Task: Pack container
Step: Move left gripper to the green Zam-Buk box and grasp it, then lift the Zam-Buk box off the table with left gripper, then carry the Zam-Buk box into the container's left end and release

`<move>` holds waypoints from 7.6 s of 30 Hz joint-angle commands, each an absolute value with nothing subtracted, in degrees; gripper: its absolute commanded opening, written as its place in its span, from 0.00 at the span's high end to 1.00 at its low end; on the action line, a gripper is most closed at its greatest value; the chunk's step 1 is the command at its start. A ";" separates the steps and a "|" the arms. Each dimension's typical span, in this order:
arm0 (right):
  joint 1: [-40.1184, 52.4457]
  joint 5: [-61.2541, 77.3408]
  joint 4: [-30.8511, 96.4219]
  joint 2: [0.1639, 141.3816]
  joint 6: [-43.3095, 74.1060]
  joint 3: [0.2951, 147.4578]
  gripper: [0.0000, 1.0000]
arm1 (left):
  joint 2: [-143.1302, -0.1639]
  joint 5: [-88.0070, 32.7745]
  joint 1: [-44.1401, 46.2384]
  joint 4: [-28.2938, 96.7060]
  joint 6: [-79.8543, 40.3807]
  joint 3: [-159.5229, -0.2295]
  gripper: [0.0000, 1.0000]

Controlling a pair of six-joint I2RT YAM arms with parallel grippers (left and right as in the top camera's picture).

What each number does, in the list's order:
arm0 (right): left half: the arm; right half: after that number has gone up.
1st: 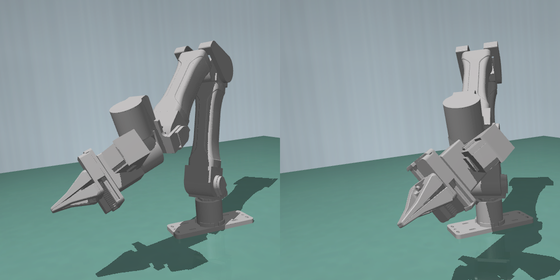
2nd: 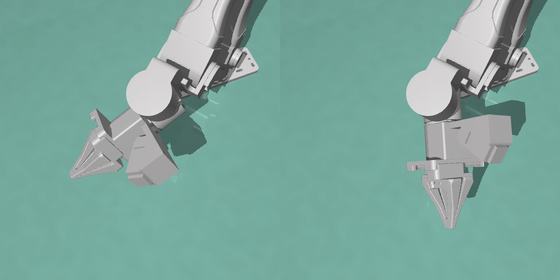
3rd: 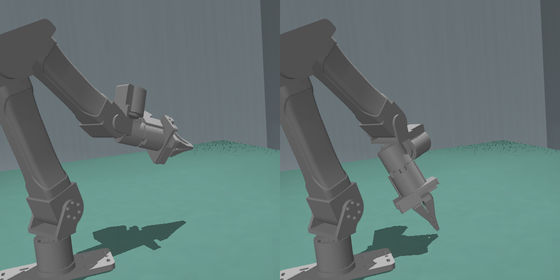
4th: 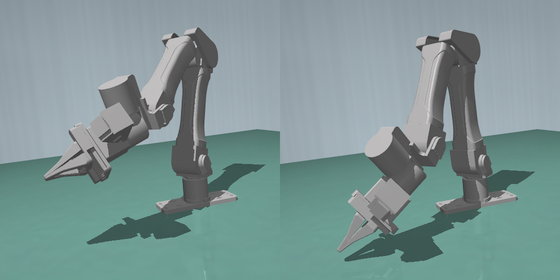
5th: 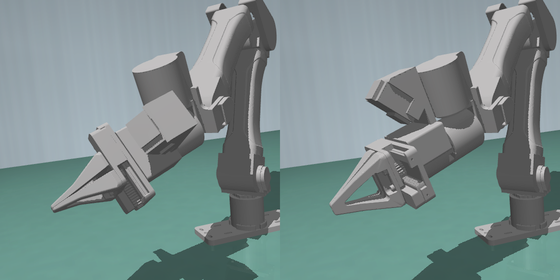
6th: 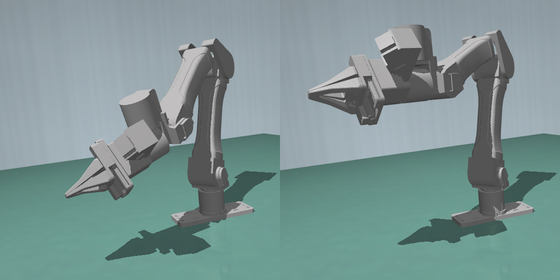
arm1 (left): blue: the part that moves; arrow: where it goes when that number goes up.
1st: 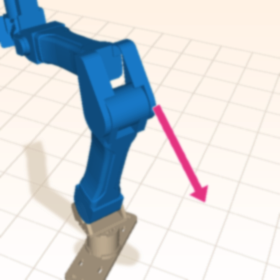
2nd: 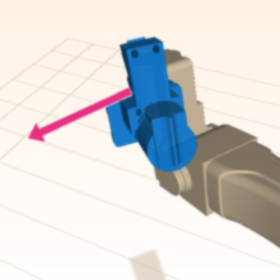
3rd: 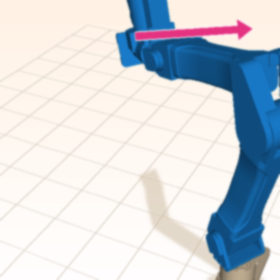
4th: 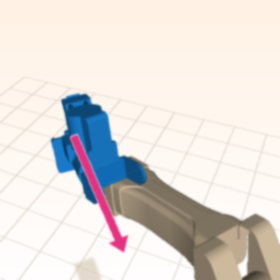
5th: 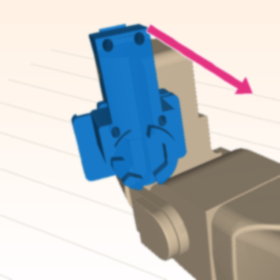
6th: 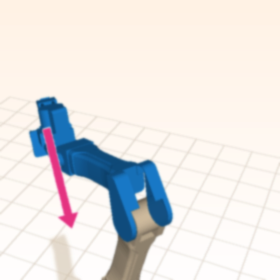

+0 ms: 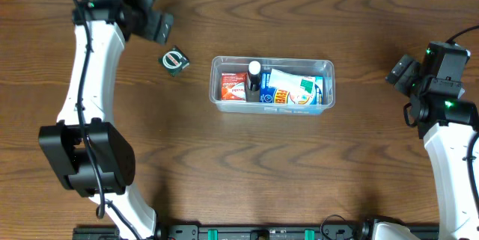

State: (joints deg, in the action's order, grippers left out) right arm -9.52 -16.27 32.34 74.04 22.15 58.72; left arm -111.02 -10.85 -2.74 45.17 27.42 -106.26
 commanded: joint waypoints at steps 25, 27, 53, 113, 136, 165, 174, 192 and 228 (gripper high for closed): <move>-9.74 -16.43 32.42 74.04 22.68 58.83 0.01 | -130.74 -14.52 -2.70 61.12 36.25 -115.28 0.02; -9.74 -16.43 32.42 74.04 22.68 58.83 0.01 | -130.89 -14.55 -2.66 61.23 38.00 -115.04 0.02; -9.74 -16.43 32.42 74.04 22.68 58.83 0.01 | -136.11 -9.17 0.58 58.37 43.90 -114.45 0.02; -9.74 -16.43 32.42 74.04 22.68 58.83 0.01 | -136.59 -6.83 -0.16 58.26 18.22 -111.61 0.36; -9.74 -16.43 32.42 74.04 22.68 58.83 0.01 | -112.95 -11.38 9.78 71.53 1.37 -113.71 0.36; -9.74 -16.43 32.42 74.04 22.68 58.83 0.01 | -111.59 -10.68 24.36 61.89 -16.75 -99.61 0.36; -9.74 -16.43 32.42 74.04 22.68 58.83 0.01 | -111.59 -8.69 24.51 55.51 -19.94 -94.26 0.36; -9.74 -16.43 32.42 74.04 22.68 58.83 0.01 | -111.81 -4.86 24.51 52.73 -21.15 -92.90 0.36; -9.74 -16.43 32.42 74.04 22.68 58.83 0.01 | -103.98 -4.89 24.29 57.39 -17.78 -92.92 0.02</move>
